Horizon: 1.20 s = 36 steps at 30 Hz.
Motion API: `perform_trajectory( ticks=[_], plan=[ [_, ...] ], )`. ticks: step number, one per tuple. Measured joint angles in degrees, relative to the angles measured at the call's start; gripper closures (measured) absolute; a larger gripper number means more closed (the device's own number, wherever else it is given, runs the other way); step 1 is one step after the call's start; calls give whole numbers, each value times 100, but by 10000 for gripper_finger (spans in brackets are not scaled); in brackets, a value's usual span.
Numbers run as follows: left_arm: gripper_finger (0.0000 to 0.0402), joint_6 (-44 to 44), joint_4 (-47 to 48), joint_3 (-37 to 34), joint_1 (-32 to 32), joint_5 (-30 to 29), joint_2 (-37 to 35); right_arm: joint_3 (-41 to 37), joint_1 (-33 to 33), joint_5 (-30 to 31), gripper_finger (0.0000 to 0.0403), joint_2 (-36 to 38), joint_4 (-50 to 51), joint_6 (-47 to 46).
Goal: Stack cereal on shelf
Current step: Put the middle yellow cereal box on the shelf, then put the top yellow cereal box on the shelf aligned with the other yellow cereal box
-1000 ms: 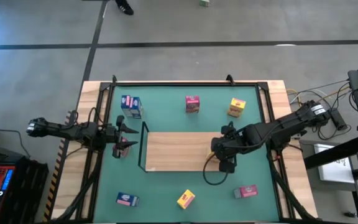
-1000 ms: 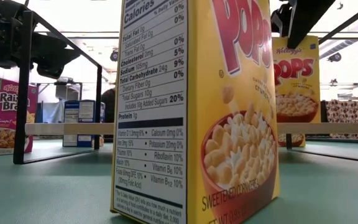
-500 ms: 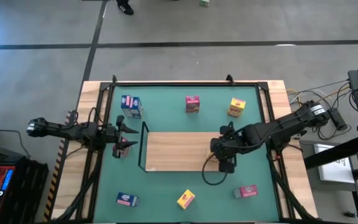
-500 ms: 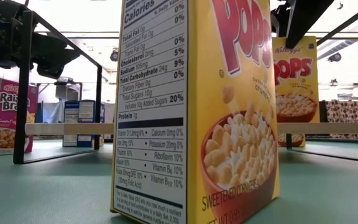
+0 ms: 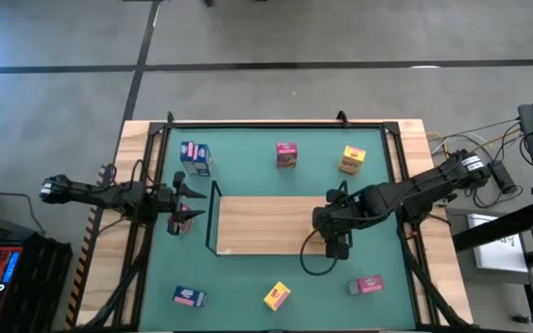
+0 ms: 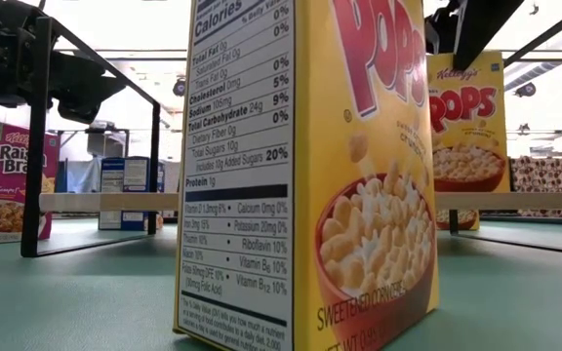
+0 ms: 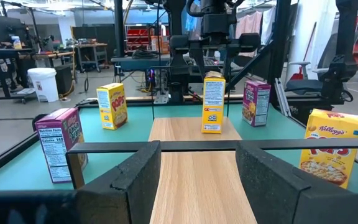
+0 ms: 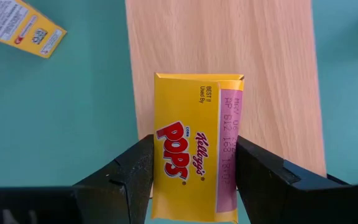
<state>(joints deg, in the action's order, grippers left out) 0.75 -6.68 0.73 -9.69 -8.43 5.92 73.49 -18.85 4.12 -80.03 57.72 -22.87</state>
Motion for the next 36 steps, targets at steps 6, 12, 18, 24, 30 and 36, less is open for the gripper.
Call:
perform_trajectory(
  ticks=[6,12,18,24,30,36],
  plan=[
    [209,0,0,0,0,-2,-1,0,0,-43,215,0,-25,-3],
    [209,0,-2,0,0,0,0,0,-2,-164,203,0,-106,6],
    [209,0,-2,0,0,0,-1,0,0,-161,175,0,-106,41],
    [209,0,-2,0,2,0,0,8,0,-159,139,28,-101,55],
    [209,0,-2,0,2,0,0,148,0,-151,103,90,-97,47],
    [209,0,-2,0,2,0,0,190,0,-113,79,90,-59,49]
  ],
)
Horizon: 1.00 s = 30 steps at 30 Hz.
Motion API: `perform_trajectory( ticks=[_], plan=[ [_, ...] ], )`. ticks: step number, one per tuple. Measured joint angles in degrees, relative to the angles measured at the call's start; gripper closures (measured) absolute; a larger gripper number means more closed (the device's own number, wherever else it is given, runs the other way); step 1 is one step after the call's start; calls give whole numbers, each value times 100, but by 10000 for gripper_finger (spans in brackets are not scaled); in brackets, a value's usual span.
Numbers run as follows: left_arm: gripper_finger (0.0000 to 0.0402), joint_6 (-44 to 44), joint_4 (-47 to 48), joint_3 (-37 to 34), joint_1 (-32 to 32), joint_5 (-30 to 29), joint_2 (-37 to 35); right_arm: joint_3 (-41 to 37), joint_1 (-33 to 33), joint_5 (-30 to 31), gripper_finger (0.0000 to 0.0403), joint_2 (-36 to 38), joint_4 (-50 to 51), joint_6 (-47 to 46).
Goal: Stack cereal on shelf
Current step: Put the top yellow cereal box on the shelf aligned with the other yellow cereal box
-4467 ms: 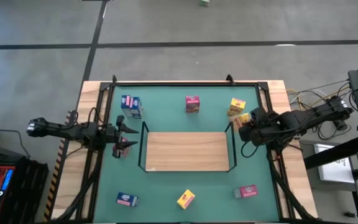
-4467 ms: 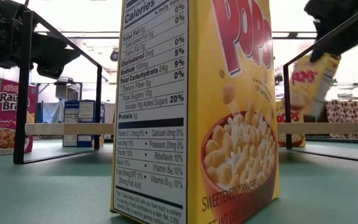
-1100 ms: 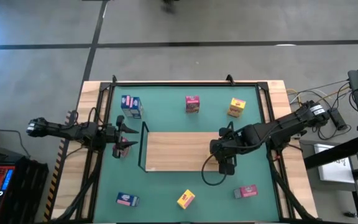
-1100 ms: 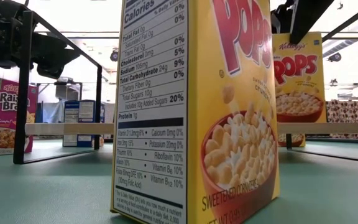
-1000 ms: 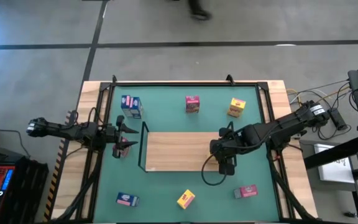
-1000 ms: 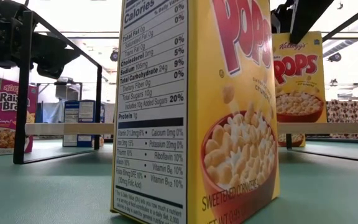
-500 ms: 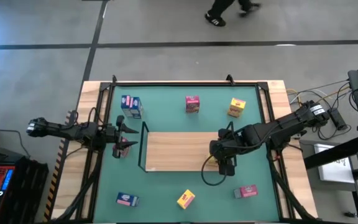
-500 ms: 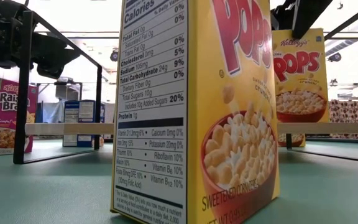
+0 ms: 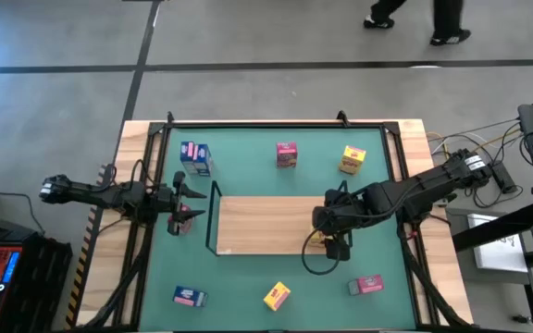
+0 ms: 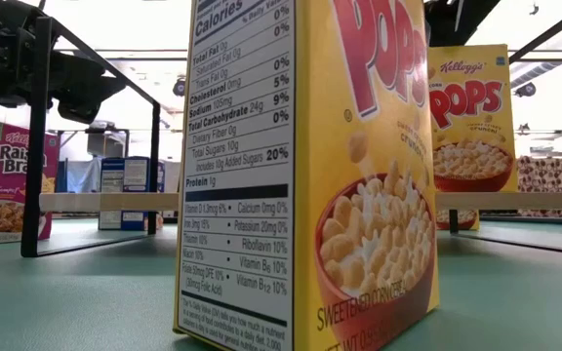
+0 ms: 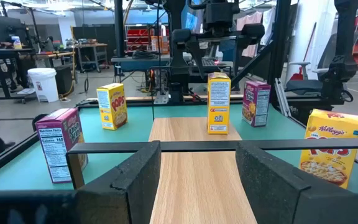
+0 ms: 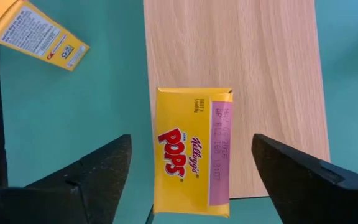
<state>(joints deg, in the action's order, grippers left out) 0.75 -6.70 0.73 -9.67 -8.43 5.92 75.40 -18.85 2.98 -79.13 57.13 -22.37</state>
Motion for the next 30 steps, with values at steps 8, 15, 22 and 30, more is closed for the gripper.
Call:
perform_trajectory(
  ticks=[8,15,22,30],
  plan=[
    [209,0,0,0,0,-2,1,232,0,3,54,17,138,-7],
    [209,0,0,0,0,0,-1,490,0,315,46,63,662,27],
    [209,0,0,0,0,0,0,910,29,704,45,70,1188,361],
    [209,0,0,0,-1,0,1,1276,489,1119,45,74,1929,467]
  ],
)
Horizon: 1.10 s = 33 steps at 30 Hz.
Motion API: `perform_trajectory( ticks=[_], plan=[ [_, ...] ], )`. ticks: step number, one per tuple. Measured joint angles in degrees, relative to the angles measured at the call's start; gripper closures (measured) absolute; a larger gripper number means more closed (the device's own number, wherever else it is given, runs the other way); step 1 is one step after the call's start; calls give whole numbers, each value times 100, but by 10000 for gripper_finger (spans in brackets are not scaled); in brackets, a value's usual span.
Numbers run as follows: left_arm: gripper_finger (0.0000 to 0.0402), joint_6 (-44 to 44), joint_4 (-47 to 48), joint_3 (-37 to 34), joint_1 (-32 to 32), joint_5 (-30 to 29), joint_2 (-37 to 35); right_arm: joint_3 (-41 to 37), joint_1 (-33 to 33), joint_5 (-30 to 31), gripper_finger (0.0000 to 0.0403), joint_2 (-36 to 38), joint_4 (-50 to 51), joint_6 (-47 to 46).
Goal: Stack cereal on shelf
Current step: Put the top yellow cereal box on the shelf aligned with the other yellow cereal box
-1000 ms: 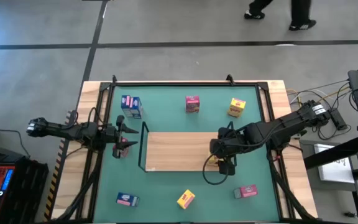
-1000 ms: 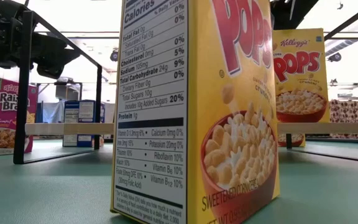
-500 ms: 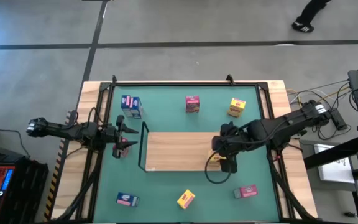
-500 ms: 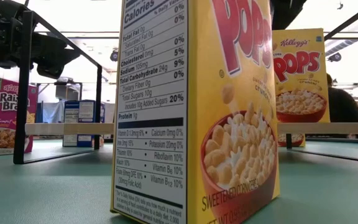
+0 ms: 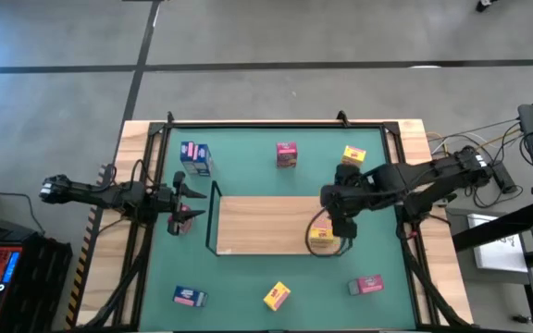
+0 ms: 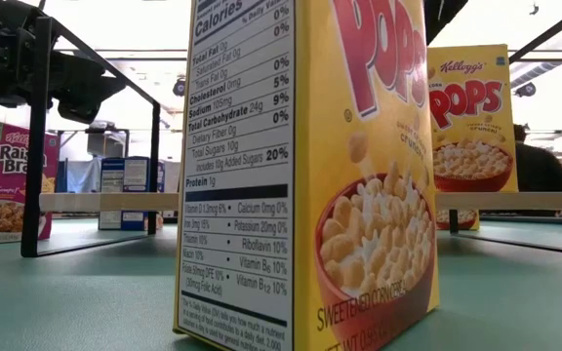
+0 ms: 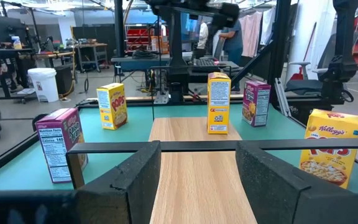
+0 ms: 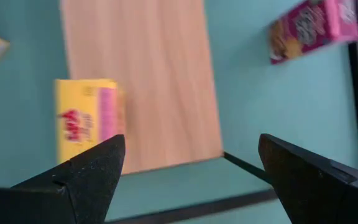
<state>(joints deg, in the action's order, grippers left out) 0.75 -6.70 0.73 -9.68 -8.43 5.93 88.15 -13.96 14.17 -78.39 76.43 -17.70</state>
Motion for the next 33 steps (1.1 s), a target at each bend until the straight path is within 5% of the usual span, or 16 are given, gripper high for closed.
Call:
perform_trajectory(
  ticks=[17,33],
  plan=[
    [209,0,0,0,-1,-1,0,-106,1881,-374,40,205,1219,-69],
    [209,0,0,0,1,0,-2,-1452,3347,-522,32,963,558,758]
  ],
)
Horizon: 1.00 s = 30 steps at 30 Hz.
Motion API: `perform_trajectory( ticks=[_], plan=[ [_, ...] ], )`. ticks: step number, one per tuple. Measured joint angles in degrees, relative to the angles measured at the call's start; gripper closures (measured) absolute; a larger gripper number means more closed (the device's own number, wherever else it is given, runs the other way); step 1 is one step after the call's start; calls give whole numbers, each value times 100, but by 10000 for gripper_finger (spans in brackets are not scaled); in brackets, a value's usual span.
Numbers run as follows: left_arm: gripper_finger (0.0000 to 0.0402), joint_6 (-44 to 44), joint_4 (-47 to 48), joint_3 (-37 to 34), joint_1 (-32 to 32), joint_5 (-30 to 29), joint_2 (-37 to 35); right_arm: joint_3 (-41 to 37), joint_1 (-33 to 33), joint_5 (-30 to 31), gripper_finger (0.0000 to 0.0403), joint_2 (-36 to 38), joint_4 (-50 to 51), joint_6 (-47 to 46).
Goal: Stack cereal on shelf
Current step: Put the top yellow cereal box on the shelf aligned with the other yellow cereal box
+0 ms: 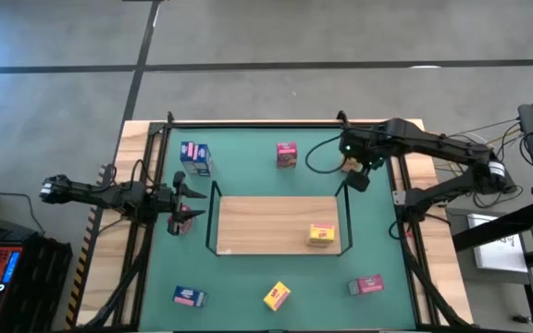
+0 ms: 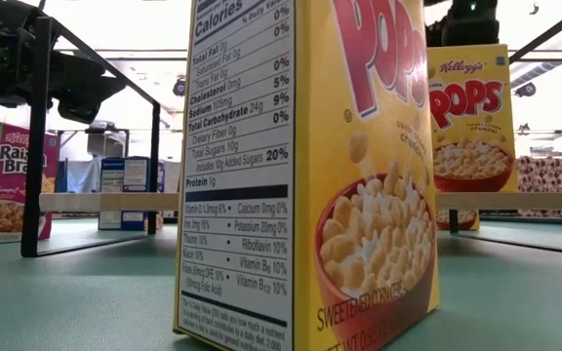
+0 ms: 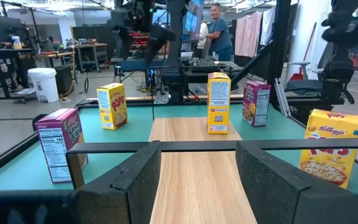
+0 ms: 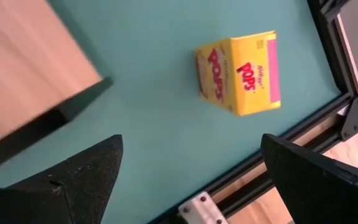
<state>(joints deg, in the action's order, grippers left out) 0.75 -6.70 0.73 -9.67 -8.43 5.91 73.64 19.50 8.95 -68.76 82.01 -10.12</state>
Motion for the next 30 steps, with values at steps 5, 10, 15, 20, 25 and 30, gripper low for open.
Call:
perform_trajectory(
  ticks=[5,10,15,20,25,30],
  plan=[
    [209,0,0,0,-1,0,2,-292,502,-44,32,1,-348,537],
    [209,0,0,0,0,0,2,-436,1034,-169,32,-103,-642,974],
    [209,0,0,0,0,0,1,-572,1633,-563,32,-221,-1041,1431],
    [209,0,0,0,-2,0,2,-709,2081,-767,32,-405,-1280,1754],
    [209,0,0,0,0,0,1,-823,2255,-812,32,-685,-1415,2008],
    [209,0,0,0,0,0,2,-829,2320,-865,32,-1005,-1574,2279]
  ],
)
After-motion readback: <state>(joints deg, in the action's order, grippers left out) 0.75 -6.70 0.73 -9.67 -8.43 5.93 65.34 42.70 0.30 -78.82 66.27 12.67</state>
